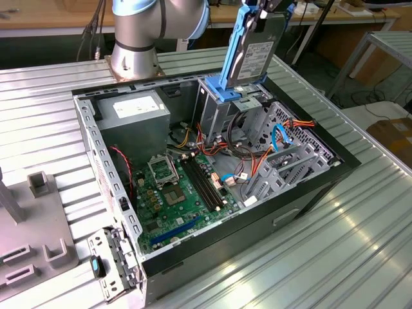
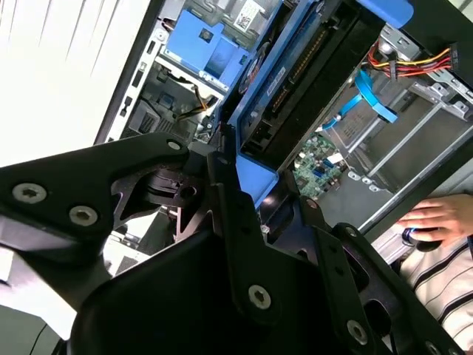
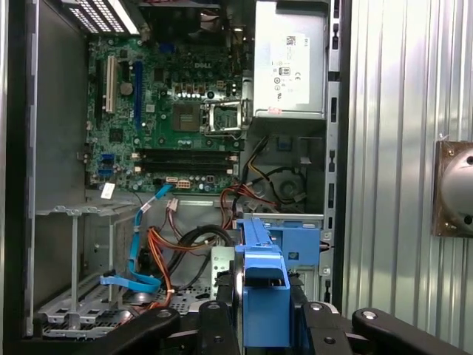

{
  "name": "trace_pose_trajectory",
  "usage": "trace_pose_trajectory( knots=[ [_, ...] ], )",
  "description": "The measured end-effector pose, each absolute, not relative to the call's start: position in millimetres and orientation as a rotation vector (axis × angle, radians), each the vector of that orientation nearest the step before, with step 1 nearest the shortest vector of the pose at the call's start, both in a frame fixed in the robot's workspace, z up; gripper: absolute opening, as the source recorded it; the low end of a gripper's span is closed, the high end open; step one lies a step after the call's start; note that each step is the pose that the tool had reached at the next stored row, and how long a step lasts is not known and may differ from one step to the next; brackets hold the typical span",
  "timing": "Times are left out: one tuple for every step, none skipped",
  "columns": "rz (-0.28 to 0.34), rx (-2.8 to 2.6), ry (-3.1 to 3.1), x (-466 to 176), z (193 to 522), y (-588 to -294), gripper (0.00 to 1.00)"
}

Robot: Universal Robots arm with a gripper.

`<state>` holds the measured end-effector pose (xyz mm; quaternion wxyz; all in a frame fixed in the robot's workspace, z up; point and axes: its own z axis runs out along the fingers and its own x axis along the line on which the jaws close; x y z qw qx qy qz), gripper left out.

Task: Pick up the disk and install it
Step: 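Pick up the disk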

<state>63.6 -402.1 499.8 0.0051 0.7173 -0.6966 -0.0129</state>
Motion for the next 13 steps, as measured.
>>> trace_pose_trajectory(
  knots=[
    [-0.04,2.246,-2.181,63.5,499.8,-403.9,0.37],
    [-0.04,2.246,-2.181,63.6,499.8,-406.4,0.37],
    [-0.04,2.246,-2.181,63.6,499.8,-407.8,0.37],
    [-0.04,2.246,-2.181,63.6,499.8,-409.2,0.37],
    [-0.04,2.246,-2.181,63.6,499.8,-410.0,0.37],
    [-0.04,2.246,-2.181,63.6,499.8,-410.7,0.37],
    [-0.039,2.246,-2.181,63.5,499.7,-411.7,0.37],
    [-0.038,2.245,-2.18,63.5,499.8,-412.4,0.37],
    [-0.033,2.243,-2.178,63.6,499.7,-416.9,0.37],
    [-0.031,2.242,-2.177,63.6,499.8,-420.4,0.37],
    [-0.03,2.242,-2.177,63.6,499.8,-423.1,0.37],
    [-0.029,2.241,-2.176,63.6,499.8,-425.9,0.37],
    [-0.028,2.241,-2.176,63.6,499.8,-428.2,0.37]
  ],
)
